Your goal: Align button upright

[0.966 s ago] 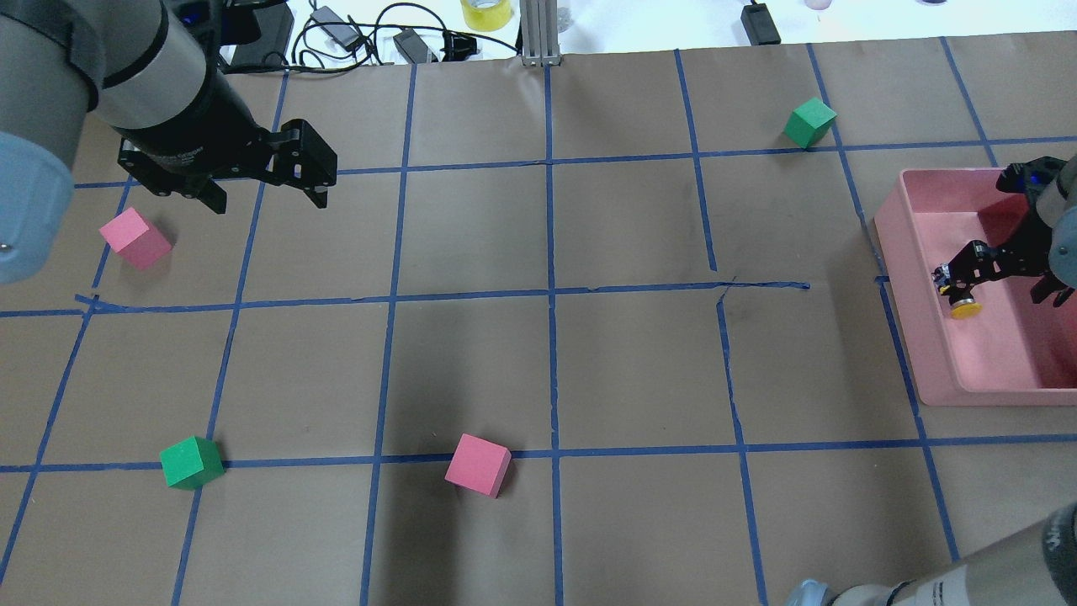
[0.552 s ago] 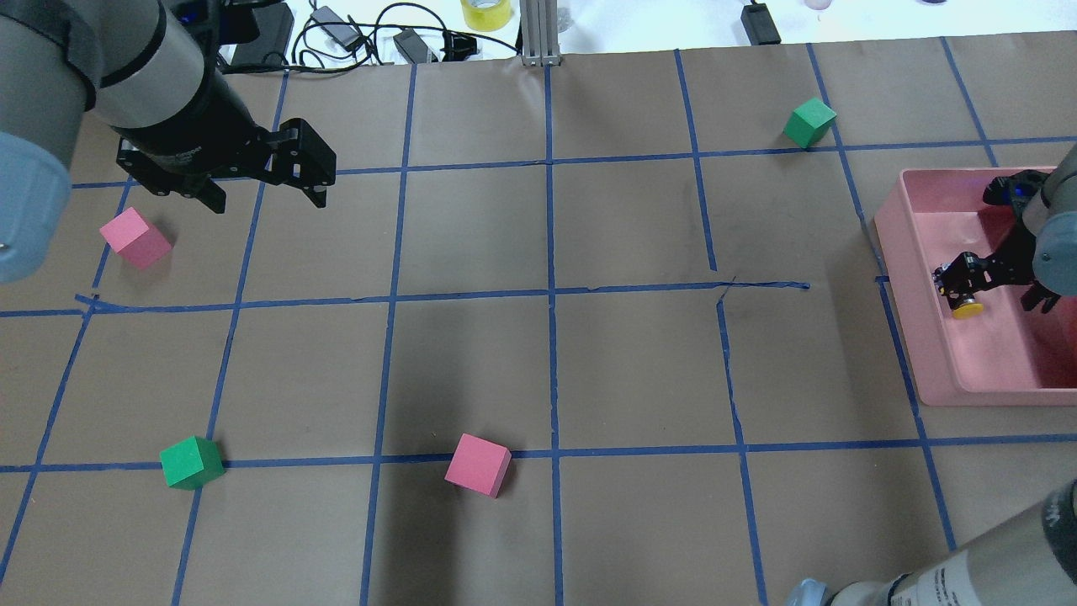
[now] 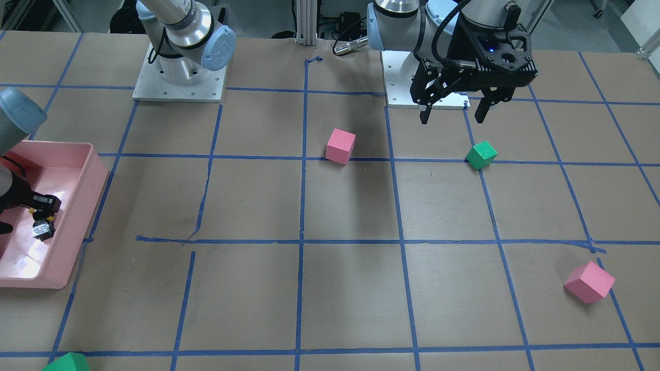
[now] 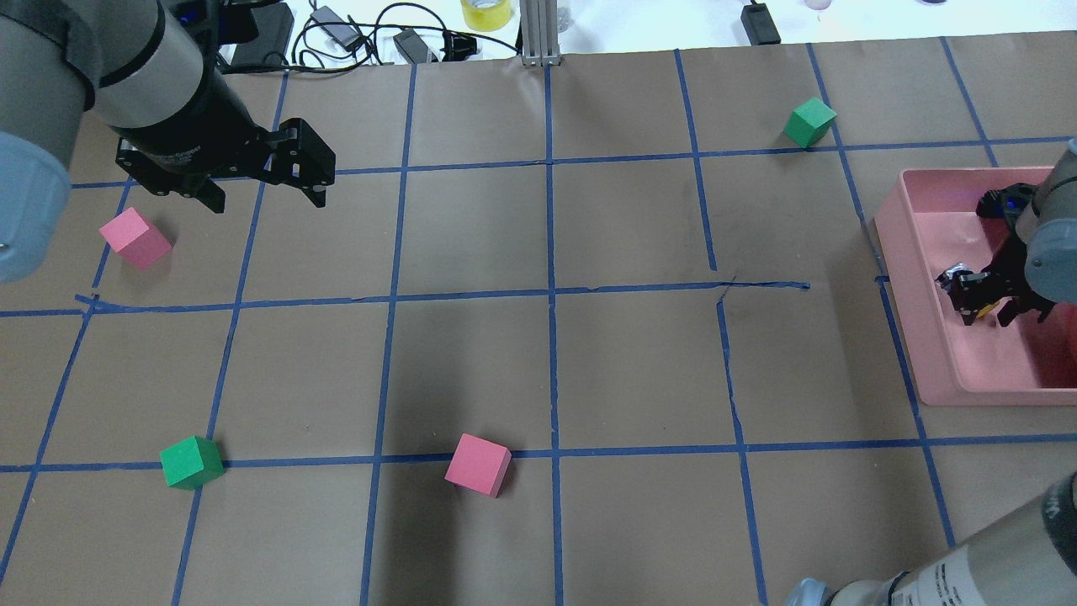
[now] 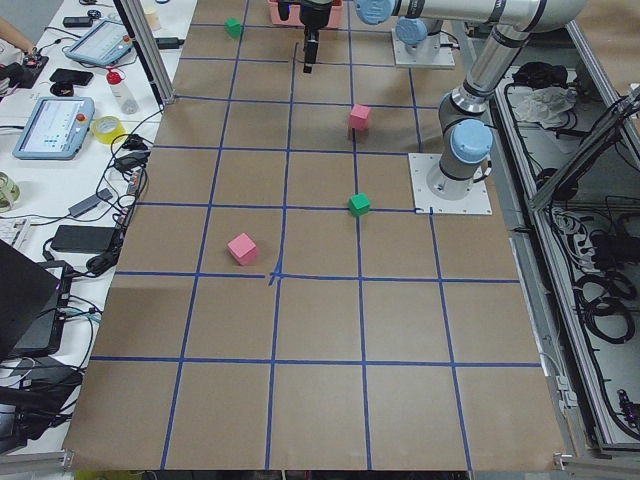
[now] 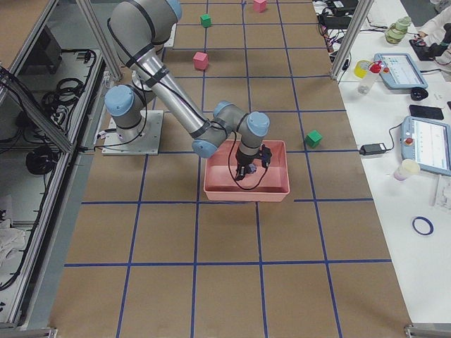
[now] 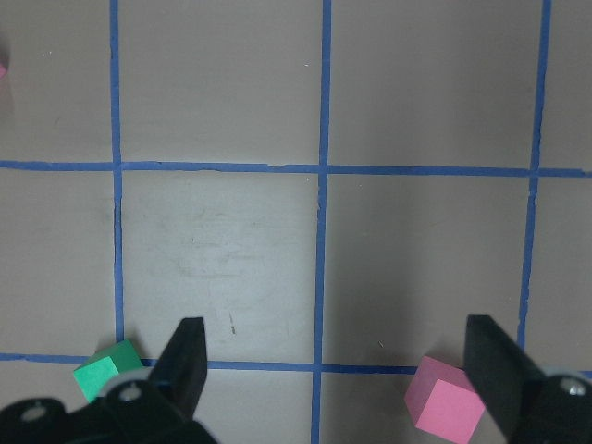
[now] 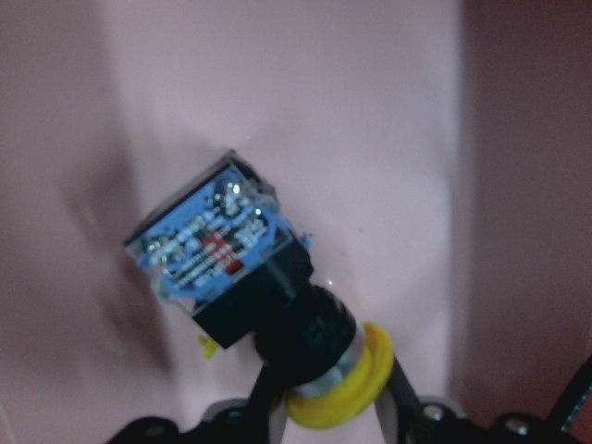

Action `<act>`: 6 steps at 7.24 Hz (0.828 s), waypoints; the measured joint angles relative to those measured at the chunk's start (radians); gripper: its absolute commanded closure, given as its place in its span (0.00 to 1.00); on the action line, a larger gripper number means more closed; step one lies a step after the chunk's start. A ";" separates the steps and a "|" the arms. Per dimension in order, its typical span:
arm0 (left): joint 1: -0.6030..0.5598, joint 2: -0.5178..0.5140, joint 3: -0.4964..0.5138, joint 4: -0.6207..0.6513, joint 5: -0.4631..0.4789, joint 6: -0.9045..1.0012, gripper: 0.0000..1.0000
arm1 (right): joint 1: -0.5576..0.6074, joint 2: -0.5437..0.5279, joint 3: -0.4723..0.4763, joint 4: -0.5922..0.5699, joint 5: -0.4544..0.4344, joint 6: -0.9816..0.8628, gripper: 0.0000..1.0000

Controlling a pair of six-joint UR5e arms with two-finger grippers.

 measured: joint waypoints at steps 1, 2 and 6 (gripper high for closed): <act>0.000 0.000 0.001 0.000 0.000 0.001 0.00 | 0.000 -0.019 -0.004 0.022 -0.037 -0.001 1.00; 0.001 0.001 0.002 0.000 0.000 0.005 0.00 | 0.003 -0.056 -0.010 0.043 -0.063 0.000 1.00; 0.003 0.000 0.006 0.000 0.000 0.011 0.00 | 0.035 -0.144 -0.159 0.249 -0.064 0.011 0.32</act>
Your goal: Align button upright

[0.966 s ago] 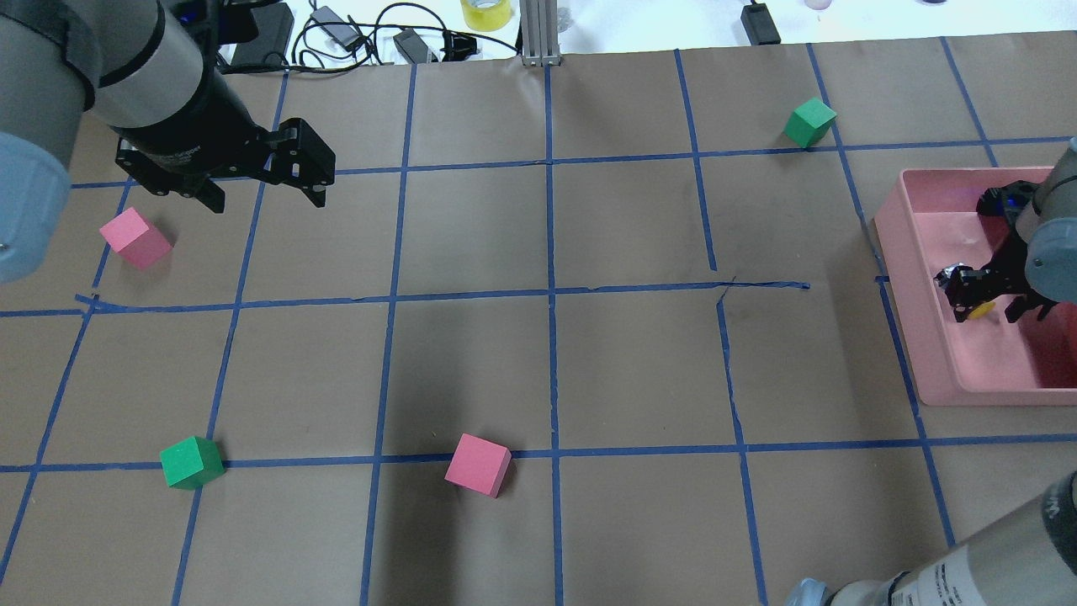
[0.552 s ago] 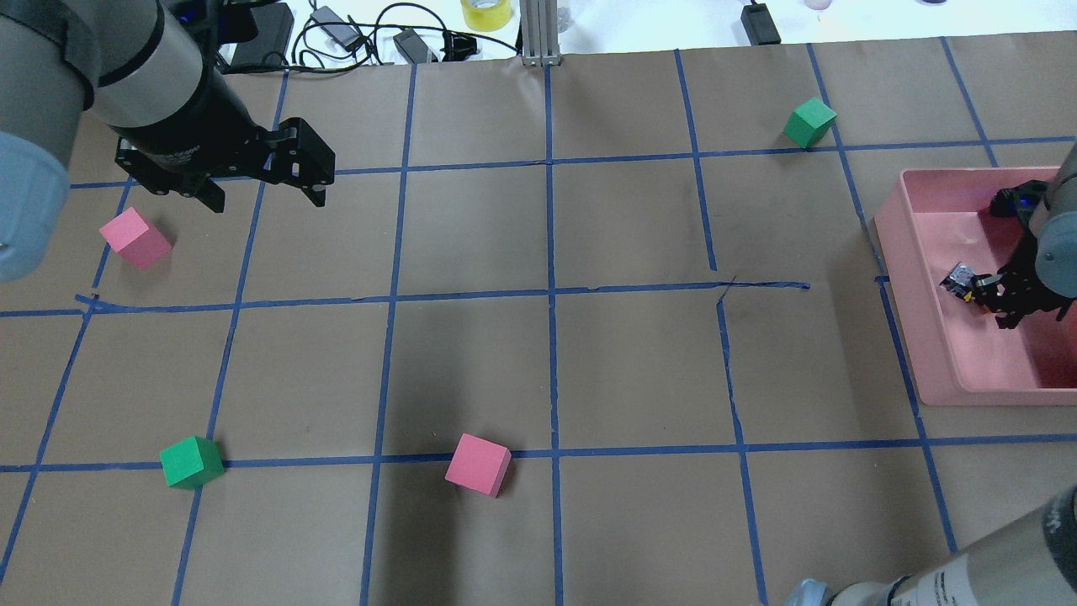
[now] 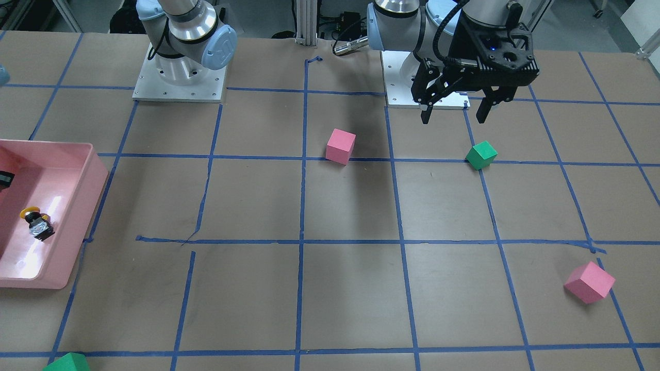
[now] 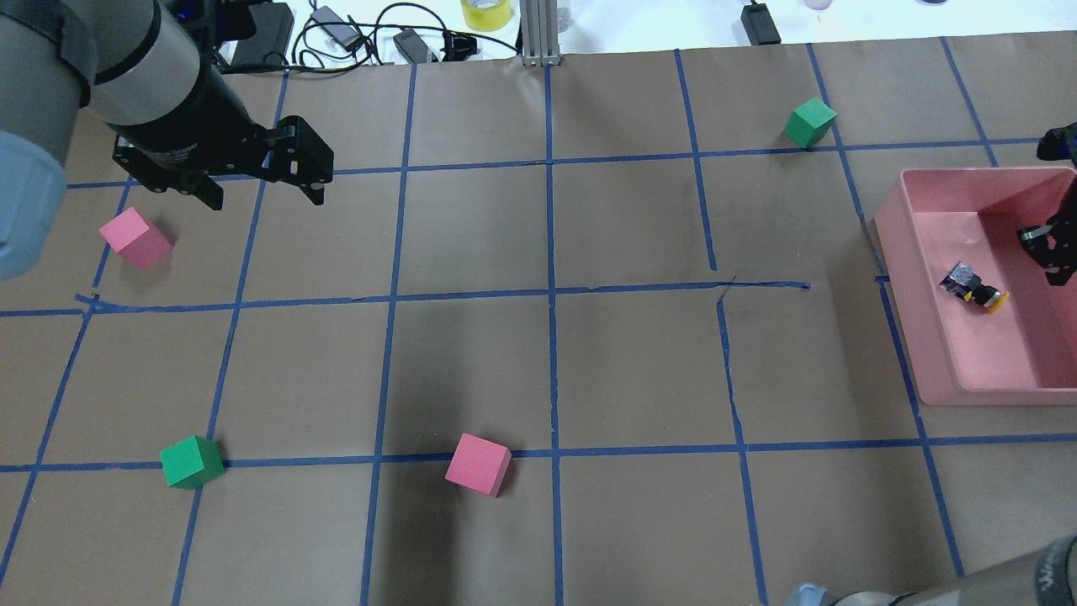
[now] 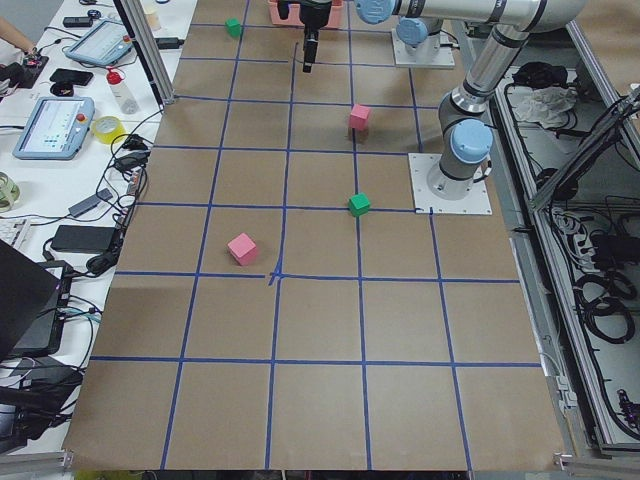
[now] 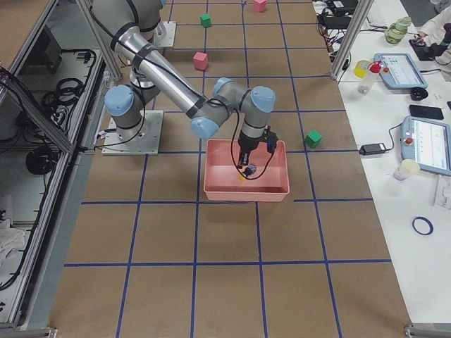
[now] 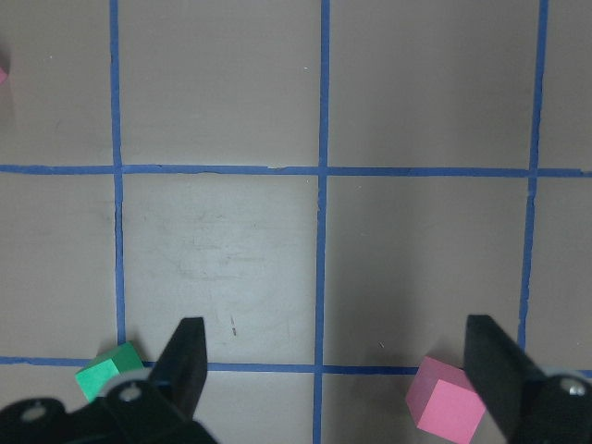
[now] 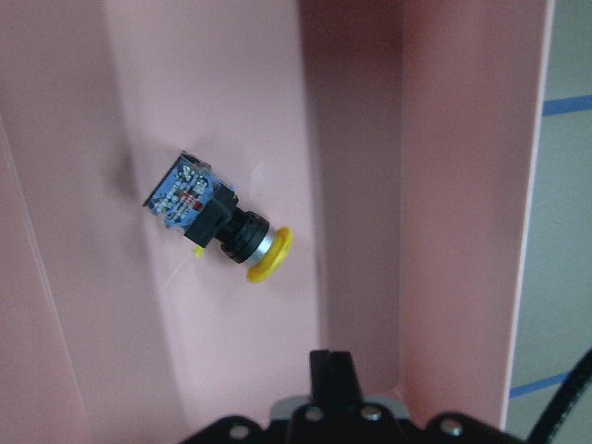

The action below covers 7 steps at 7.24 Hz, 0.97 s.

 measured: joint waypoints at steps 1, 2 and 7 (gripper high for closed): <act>0.001 -0.001 0.002 0.000 0.001 0.002 0.00 | 0.016 0.001 -0.037 0.043 0.002 -0.003 0.02; 0.003 -0.002 0.006 0.000 0.002 0.004 0.00 | 0.025 0.005 -0.049 0.059 0.007 -0.016 0.00; 0.014 -0.018 0.078 -0.002 0.013 -0.012 0.00 | 0.022 0.002 0.035 0.030 0.023 -0.054 0.00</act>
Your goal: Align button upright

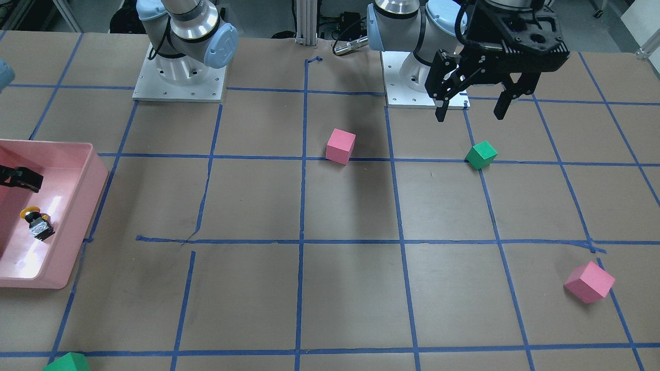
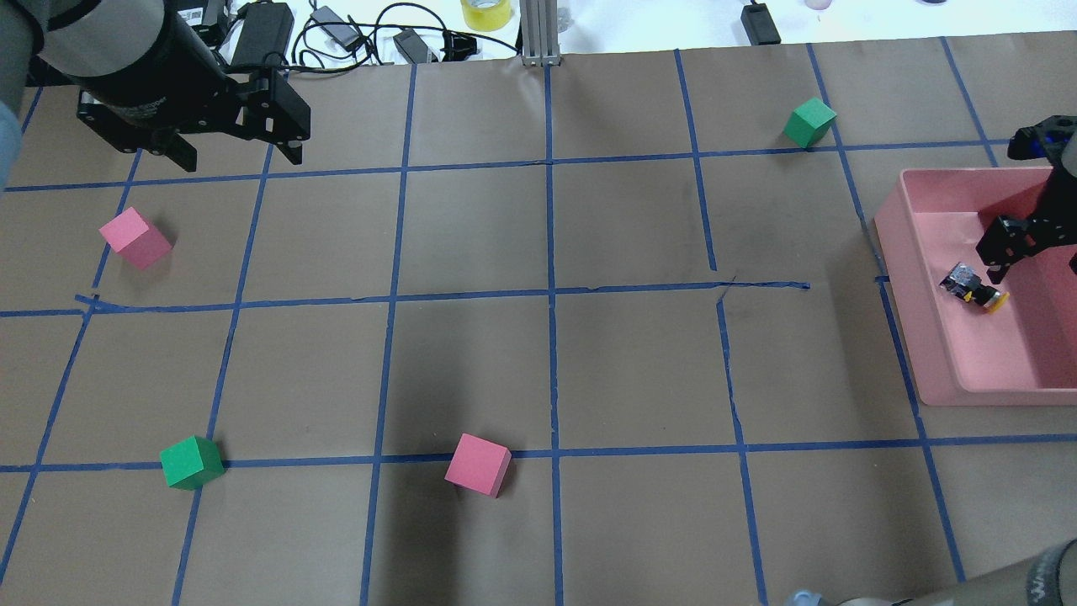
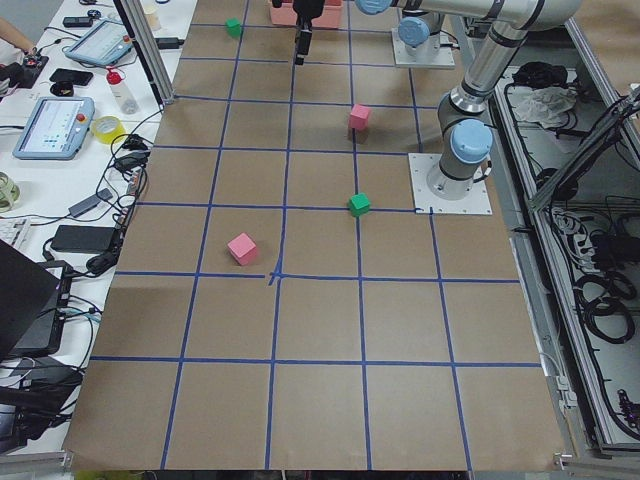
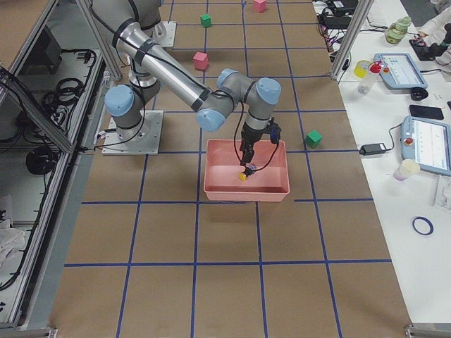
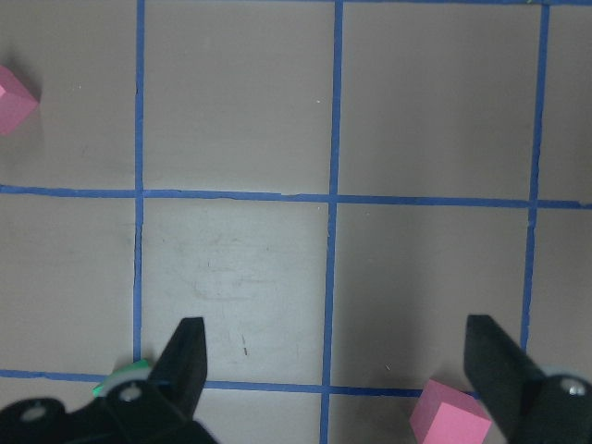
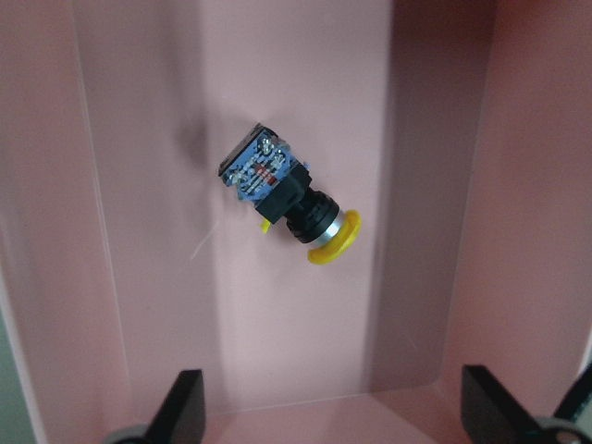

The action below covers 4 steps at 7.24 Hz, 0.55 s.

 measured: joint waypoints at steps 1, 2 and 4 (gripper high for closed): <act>0.001 -0.001 0.007 -0.003 -0.001 0.001 0.00 | -0.003 0.004 0.012 -0.009 0.005 -0.022 0.01; 0.001 -0.004 0.010 -0.009 -0.001 0.006 0.00 | -0.005 0.011 0.019 -0.027 0.018 -0.050 0.02; 0.001 -0.014 0.008 -0.014 0.001 0.009 0.00 | -0.036 0.039 0.030 -0.088 0.101 -0.106 0.14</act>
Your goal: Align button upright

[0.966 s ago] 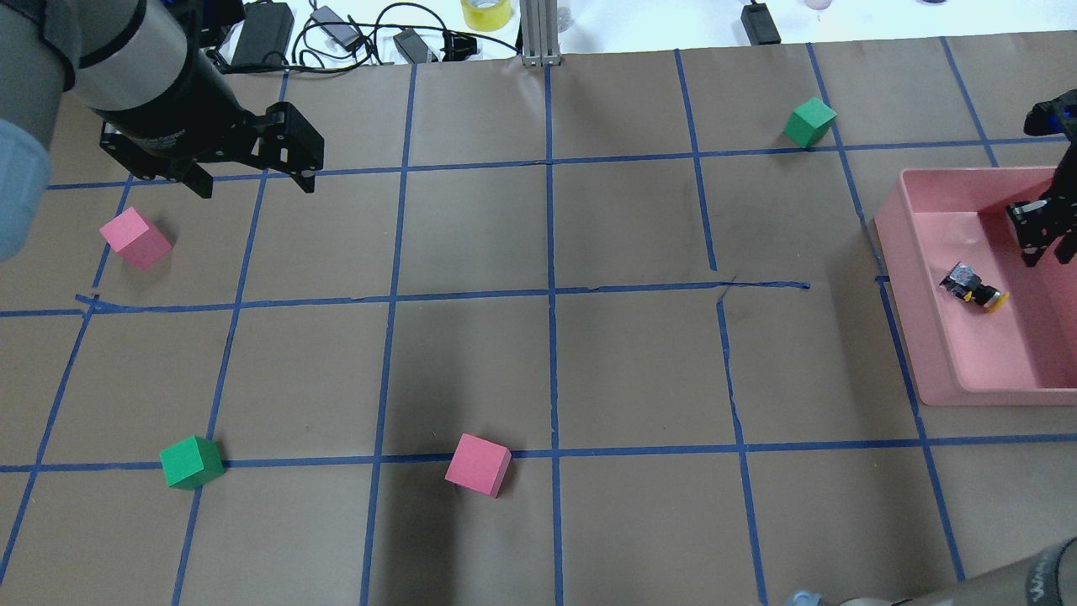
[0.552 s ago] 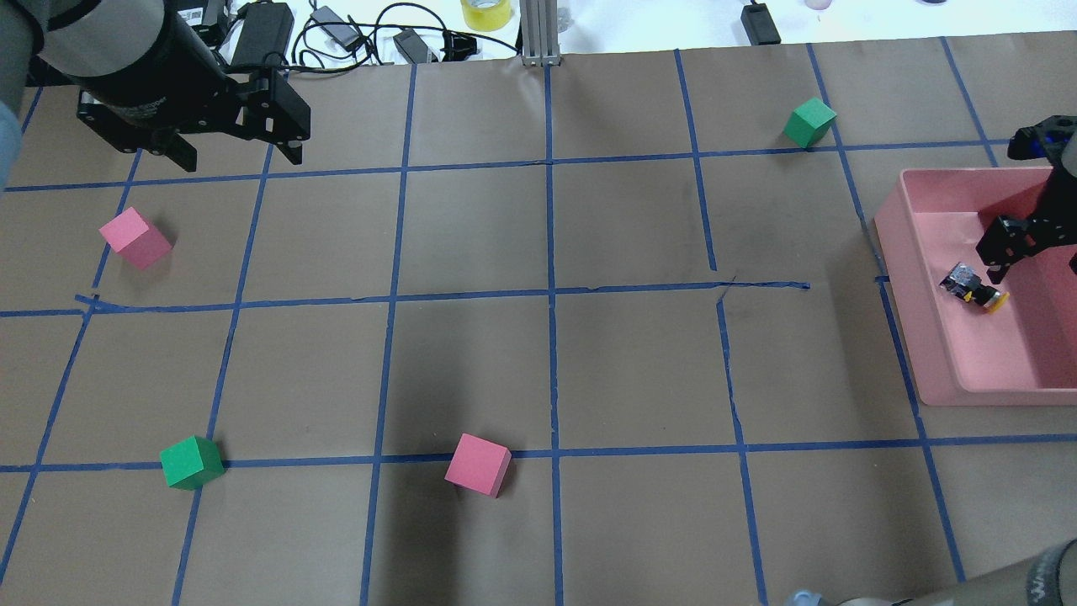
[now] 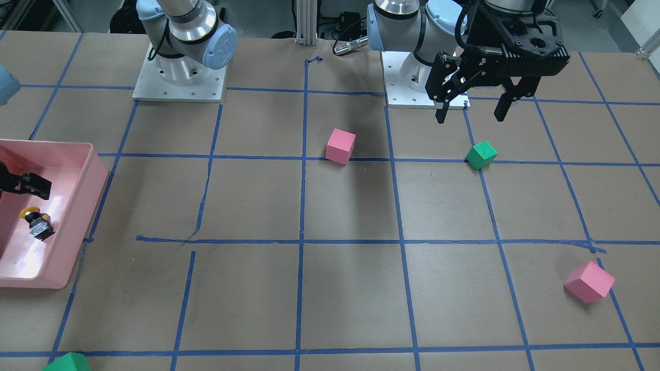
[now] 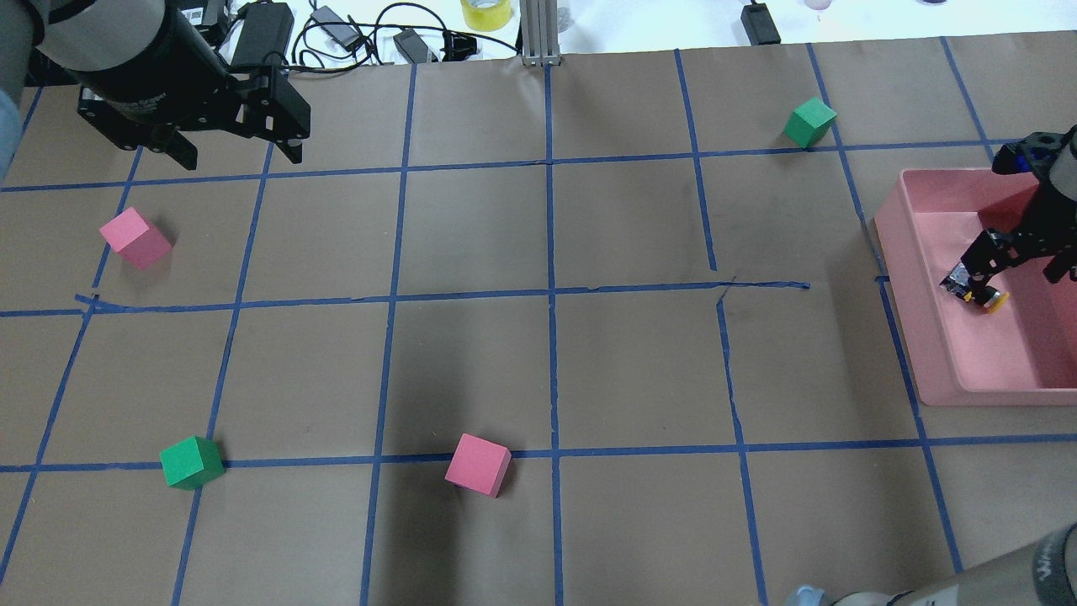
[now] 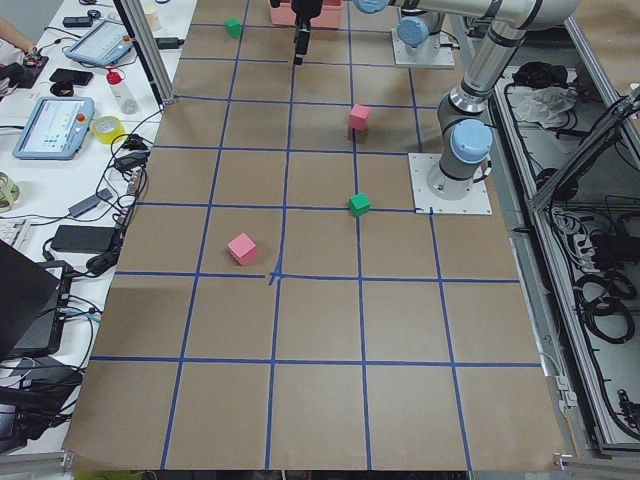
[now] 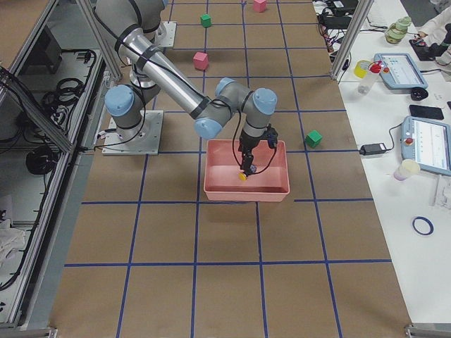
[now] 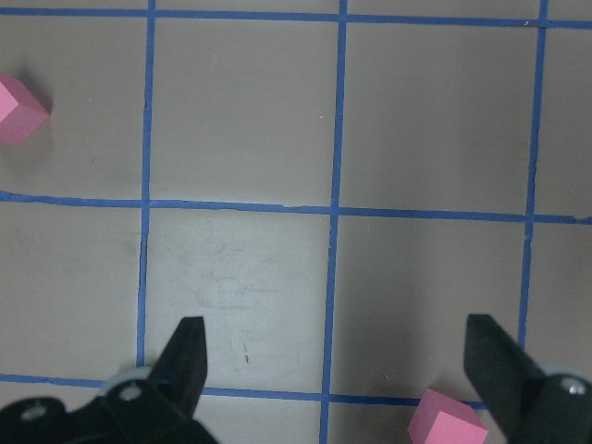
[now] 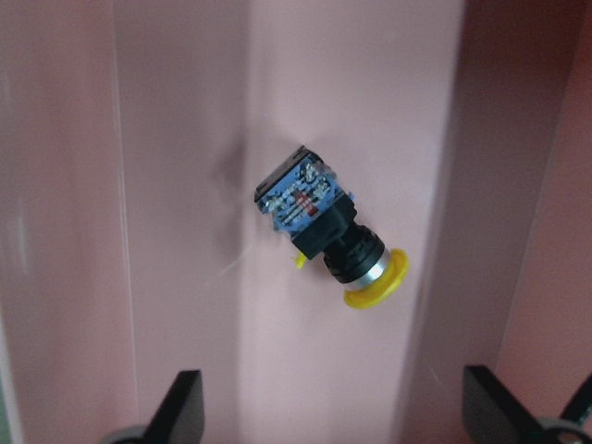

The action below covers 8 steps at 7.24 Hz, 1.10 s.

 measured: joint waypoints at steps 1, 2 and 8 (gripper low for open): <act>-0.001 -0.002 -0.003 -0.005 0.002 -0.004 0.00 | -0.025 0.024 0.002 -0.055 0.033 -0.054 0.14; -0.001 -0.002 -0.010 -0.023 0.003 -0.006 0.00 | -0.047 0.049 0.002 -0.116 0.054 -0.116 0.18; -0.003 -0.006 -0.020 -0.056 0.046 0.000 0.00 | -0.071 0.082 -0.008 -0.171 0.093 -0.377 0.00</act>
